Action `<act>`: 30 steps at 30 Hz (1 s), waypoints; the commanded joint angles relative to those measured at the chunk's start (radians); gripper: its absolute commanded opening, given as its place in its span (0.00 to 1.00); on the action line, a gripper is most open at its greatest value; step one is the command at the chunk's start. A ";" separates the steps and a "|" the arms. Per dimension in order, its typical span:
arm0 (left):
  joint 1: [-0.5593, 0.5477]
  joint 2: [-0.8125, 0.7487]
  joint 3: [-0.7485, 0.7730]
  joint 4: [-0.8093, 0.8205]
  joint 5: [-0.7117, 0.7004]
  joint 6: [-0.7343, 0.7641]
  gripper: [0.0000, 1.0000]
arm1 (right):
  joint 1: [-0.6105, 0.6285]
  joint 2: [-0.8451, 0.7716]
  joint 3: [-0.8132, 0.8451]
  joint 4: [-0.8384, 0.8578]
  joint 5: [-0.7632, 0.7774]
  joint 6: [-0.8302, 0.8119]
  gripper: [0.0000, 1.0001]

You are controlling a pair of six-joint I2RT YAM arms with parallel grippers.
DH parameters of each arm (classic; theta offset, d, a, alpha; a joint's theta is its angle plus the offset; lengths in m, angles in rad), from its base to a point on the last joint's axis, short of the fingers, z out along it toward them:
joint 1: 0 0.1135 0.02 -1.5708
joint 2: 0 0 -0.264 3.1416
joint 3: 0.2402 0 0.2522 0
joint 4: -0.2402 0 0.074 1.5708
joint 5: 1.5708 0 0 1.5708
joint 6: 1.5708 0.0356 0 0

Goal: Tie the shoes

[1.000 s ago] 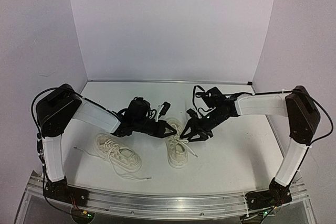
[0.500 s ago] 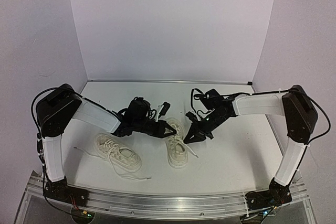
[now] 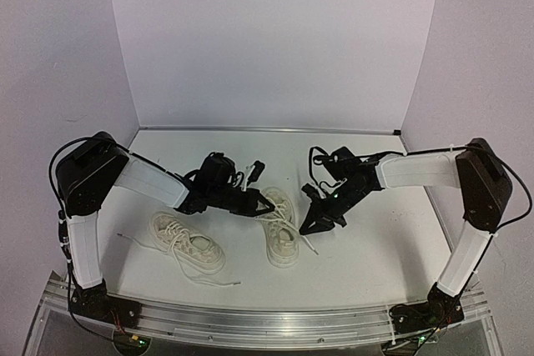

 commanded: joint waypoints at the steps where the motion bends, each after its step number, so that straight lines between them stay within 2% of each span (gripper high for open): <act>1: 0.030 -0.025 0.016 -0.017 -0.056 -0.009 0.00 | 0.004 -0.039 -0.043 -0.061 0.030 -0.022 0.00; 24: 0.089 -0.043 0.005 -0.105 -0.120 0.003 0.00 | 0.003 -0.072 -0.131 -0.057 0.068 -0.025 0.00; 30: 0.074 -0.040 0.095 -0.201 -0.047 0.073 0.02 | 0.004 -0.054 -0.015 -0.052 0.026 -0.025 0.00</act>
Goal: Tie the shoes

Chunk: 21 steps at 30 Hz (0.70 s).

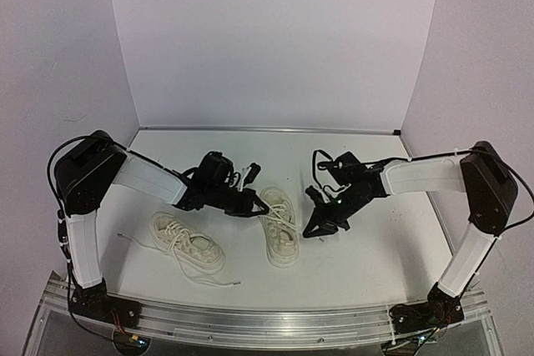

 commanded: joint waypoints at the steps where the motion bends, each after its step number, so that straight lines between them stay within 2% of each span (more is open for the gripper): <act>1: 0.041 -0.040 0.110 -0.135 -0.048 0.097 0.10 | 0.004 -0.006 0.096 -0.129 -0.026 -0.007 0.02; 4: 0.033 -0.078 0.180 -0.255 -0.066 0.145 0.36 | 0.004 -0.019 0.171 -0.132 -0.044 0.000 0.20; 5: 0.033 -0.103 0.199 -0.291 -0.082 0.160 0.46 | 0.004 -0.033 0.188 -0.134 -0.045 0.003 0.31; 8: 0.035 -0.189 0.241 -0.409 -0.158 0.199 0.87 | 0.004 -0.086 0.247 -0.144 -0.027 0.012 0.54; 9: 0.036 -0.222 0.258 -0.448 -0.185 0.214 0.97 | 0.004 -0.104 0.262 -0.146 -0.015 0.015 0.60; 11: 0.043 -0.271 0.289 -0.527 -0.230 0.224 0.99 | 0.003 -0.138 0.282 -0.147 0.016 0.018 0.73; 12: 0.048 -0.292 0.307 -0.576 -0.257 0.220 0.99 | 0.003 -0.152 0.290 -0.148 0.030 0.019 0.76; 17: 0.062 -0.344 0.369 -0.818 -0.411 0.090 1.00 | 0.002 -0.235 0.259 -0.135 0.087 0.029 0.81; 21: 0.065 -0.405 0.321 -0.964 -0.452 -0.006 1.00 | 0.002 -0.348 0.166 -0.096 0.187 0.050 0.90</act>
